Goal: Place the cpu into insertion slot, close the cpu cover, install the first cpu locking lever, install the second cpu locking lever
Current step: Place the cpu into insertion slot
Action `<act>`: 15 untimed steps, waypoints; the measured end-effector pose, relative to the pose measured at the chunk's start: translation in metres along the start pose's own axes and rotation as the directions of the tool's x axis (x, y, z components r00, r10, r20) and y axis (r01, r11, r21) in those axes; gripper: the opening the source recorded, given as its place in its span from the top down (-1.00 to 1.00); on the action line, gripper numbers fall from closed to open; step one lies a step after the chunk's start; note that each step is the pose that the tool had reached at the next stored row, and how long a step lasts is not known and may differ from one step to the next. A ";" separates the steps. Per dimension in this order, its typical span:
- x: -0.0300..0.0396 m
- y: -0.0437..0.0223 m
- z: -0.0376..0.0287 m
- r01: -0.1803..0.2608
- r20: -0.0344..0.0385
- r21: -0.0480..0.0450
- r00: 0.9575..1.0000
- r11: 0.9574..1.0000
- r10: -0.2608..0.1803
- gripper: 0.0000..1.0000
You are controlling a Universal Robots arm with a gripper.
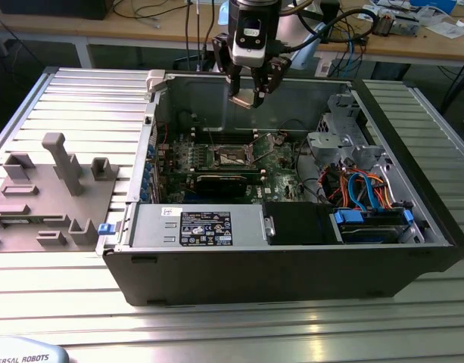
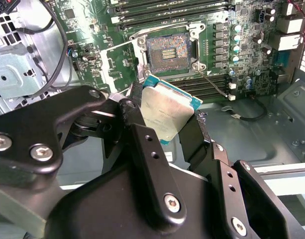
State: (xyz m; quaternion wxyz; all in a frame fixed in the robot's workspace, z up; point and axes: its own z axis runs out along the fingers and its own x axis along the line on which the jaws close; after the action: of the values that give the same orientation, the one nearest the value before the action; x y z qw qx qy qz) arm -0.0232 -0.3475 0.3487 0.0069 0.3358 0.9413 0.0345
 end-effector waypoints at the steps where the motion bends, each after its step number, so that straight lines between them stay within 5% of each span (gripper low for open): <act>1: 0.0000 0.0000 0.0000 -0.002 0.000 0.000 1.000 1.000 0.002 -0.08; 15: 0.0000 0.0000 0.0004 -0.021 0.001 0.000 1.000 1.000 0.021 -0.08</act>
State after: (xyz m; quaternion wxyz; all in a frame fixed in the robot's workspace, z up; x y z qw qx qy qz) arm -0.0232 -0.3475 0.3484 0.0073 0.3458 0.9376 0.0345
